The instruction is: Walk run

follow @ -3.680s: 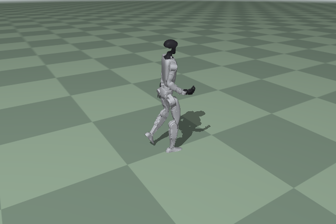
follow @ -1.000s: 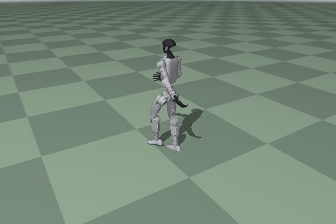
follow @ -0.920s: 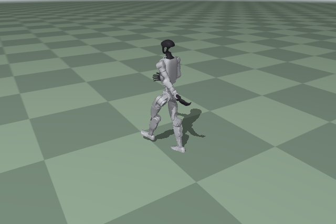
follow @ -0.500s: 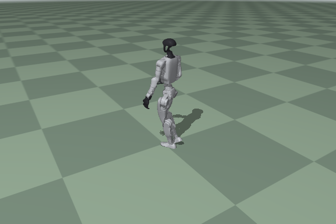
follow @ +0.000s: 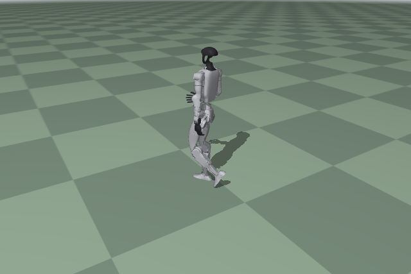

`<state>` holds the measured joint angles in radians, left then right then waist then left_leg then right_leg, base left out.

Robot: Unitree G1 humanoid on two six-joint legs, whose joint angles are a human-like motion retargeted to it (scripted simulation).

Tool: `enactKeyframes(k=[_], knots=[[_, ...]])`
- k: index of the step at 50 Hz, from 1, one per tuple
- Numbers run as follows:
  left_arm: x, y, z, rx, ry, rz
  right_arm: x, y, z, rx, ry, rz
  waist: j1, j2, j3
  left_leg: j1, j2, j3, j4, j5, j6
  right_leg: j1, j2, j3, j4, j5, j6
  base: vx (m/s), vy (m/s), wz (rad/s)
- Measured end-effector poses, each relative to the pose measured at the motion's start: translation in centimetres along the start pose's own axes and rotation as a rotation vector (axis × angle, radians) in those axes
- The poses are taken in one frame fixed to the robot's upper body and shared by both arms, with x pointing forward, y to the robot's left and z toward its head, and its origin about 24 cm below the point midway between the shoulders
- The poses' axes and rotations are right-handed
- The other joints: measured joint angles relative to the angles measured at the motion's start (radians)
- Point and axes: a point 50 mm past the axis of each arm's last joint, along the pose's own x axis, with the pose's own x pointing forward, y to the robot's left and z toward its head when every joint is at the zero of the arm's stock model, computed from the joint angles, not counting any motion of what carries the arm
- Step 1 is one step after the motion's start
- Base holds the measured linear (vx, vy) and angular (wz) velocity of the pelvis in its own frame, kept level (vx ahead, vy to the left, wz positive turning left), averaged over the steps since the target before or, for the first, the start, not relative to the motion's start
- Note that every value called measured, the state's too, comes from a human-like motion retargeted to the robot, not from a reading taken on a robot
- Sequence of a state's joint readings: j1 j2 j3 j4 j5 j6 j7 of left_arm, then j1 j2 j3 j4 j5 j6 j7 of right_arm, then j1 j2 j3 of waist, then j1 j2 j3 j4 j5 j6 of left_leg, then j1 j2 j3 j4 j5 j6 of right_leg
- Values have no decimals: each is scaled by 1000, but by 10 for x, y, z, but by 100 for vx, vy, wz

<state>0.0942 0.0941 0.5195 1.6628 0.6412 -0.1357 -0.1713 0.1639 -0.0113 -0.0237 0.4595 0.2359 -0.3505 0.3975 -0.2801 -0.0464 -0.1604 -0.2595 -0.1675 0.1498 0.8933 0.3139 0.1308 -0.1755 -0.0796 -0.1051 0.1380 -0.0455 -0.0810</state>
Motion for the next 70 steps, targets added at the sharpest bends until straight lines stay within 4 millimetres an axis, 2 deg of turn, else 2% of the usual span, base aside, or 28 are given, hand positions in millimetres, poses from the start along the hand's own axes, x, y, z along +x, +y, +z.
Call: enactKeyframes(k=[5,10,13,15,18,20,21,23,25,27,30,33,36,38,40,42,44,45,47,50,52,54,55,57,60,63,65,70], knots=[[-9,-75,-95,-102,294,-162,17,4,24,-74,-105,58,93,-32,31,-192,-2,37,-291,-181,3,123,67,11,-65,-37,-27,84,-51,-112],[-32,-122,-148,-46,479,-372,24,-6,43,-98,-175,53,220,6,89,-234,34,100,-791,-252,-37,266,189,108,-84,-117,-46,107,-39,-108],[-42,-125,-166,25,554,-416,18,-14,38,-98,-164,10,230,9,84,-243,-35,70,-969,-348,-117,338,215,98,-82,-118,-14,109,-31,1],[-44,-118,-171,50,592,-412,9,-18,29,-86,-131,-31,252,-2,64,-235,-51,46,-949,-324,-67,366,219,101,-59,-63,36,123,-34,-6],[-40,-102,-166,5,590,-345,-6,-16,7,-35,-58,-87,346,-31,26,-215,-12,84,-850,-310,-51,384,175,48,25,217,150,131,-33,-107],[-33,-91,-153,-74,530,-292,-14,-10,-6,5,-9,-95,349,-41,-7,-191,-5,57,-800,-286,-7,361,160,22,133,452,263,141,-30,-36],[-28,-83,-142,-126,481,-269,-16,-5,-12,19,13,-83,314,-41,-10,-180,-21,-5,-770,-305,20,317,174,28,258,522,303,135,-36,59],[-17,-58,-110,-204,360,-214,-15,3,-17,30,37,-53,252,-77,1,-143,-44,1,-703,-367,33,179,156,8,622,569,340,111,-54,67],[-7,-28,-69,-229,230,-129,-15,8,-18,28,42,-28,248,-10,-9,-73,26,-14,-731,-401,31,100,208,15,672,569,343,96,-24,-20],[-1,1,-15,-207,62,-24,-16,3,-15,14,31,-33,254,49,-8,5,45,-37,-777,-425,41,27,216,30,638,486,303,103,-3,-13],[-9,38,69,-109,-224,112,-20,-4,-9,0,1,-51,195,86,9,100,42,-112,-815,-445,30,-98,133,-40,596,327,235,93,-23,105],[-38,73,147,10,-494,170,-21,-8,0,-22,-35,-51,84,105,14,176,8,-185,-833,-480,48,-214,4,-124,446,190,202,88,-33,174],[-78,100,204,122,-684,210,-23,-12,5,-35,-53,-54,-2,86,15,260,-37,-234,-829,-528,62,-287,-77,-92,195,173,203,93,-45,132],[-103,114,230,178,-770,254,-23,-12,6,-36,-55,-59,-19,73,18,320,-49,-247,-824,-557,59,-323,-115,-138,41,141,155,87,-49,36],[-124,126,247,213,-830,314,-22,-10,5,-27,-56,-69,-6,71,16,368,-37,-235,-817,-571,42,-359,-70,-19,-109,78,145,108,-67,-30],[-132,130,253,215,-863,365,-23,-10,3,-18,-49,-81,8,77,6,403,-24,-228,-794,-539,14,-363,-82,-94,-141,44,190,107,-67,-22],[-130,129,251,188,-879,392,-22,-9,0,-6,-32,-84,-4,71,-9,427,-23,-225,-751,-446,-26,-356,-91,-91,-59,46,176,118,-75,33],[-126,127,248,169,-879,395,-23,-9,-2,1,-20,-85,-18,69,-18,434,-16,-219,-721,-380,-49,-348,-112,-137,-9,52,173,115,-71,99],[-107,120,229,137,-837,362,-26,-6,-8,13,11,-89,-71,61,-36,433,-9,-239,-610,-166,-82,-304,-123,-134,21,167,158,111,-74,89],[-68,95,185,142,-676,238,-23,-3,-11,35,21,-98,-58,50,-23,327,26,-153,-304,158,-102,-237,-29,194,87,89,98,108,-76,-4],[-40,73,146,149,-506,149,-16,-2,-9,38,29,-75,-36,75,15,214,102,-98,-35,199,-52,-143,-27,-23,93,51,65,113,-72,-50],[-19,50,100,157,-318,73,-7,-1,-5,20,23,-45,-33,23,-4,129,40,-45,-22,112,-10,-74,-90,-89,47,42,61,98,-61,-42],[-11,40,75,172,-220,43,-3,0,-2,12,16,-34,-28,8,-8,85,39,-12,-7,44,5,-47,-75,-61,31,25,54,80,-48,-46],[-3,20,26,223,-55,16,4,0,6,-16,-18,-15,-5,-2,2,-12,15,-13,-30,-43,-19,4,-36,-15,-4,13,47,86,-50,-75],[-2,-12,-41,265,143,11,13,5,22,-60,-86,43,75,-34,18,-146,11,43,-164,-181,-28,75,-15,-40,-50,-1,31,92,-54,-133],[-12,-47,-99,229,326,-77,19,7,38,-90,-151,105,138,-31,45,-204,66,123,-433,-222,-37,153,58,1,-74,-50,14,102,-48,-100],[-22,-70,-130,181,439,-186,22,3,48,-102,-186,128,181,-12,67,-231,96,165,-625,-234,-47,209,110,23,-84,-87,8,108,-37,-74],[-44,-104,-174,29,595,-357,18,-6,47,-97,-183,120,201,-3,68,-278,-19,49,-966,-370,-69,332,148,21,-78,-118,63,117,-27,-2]])
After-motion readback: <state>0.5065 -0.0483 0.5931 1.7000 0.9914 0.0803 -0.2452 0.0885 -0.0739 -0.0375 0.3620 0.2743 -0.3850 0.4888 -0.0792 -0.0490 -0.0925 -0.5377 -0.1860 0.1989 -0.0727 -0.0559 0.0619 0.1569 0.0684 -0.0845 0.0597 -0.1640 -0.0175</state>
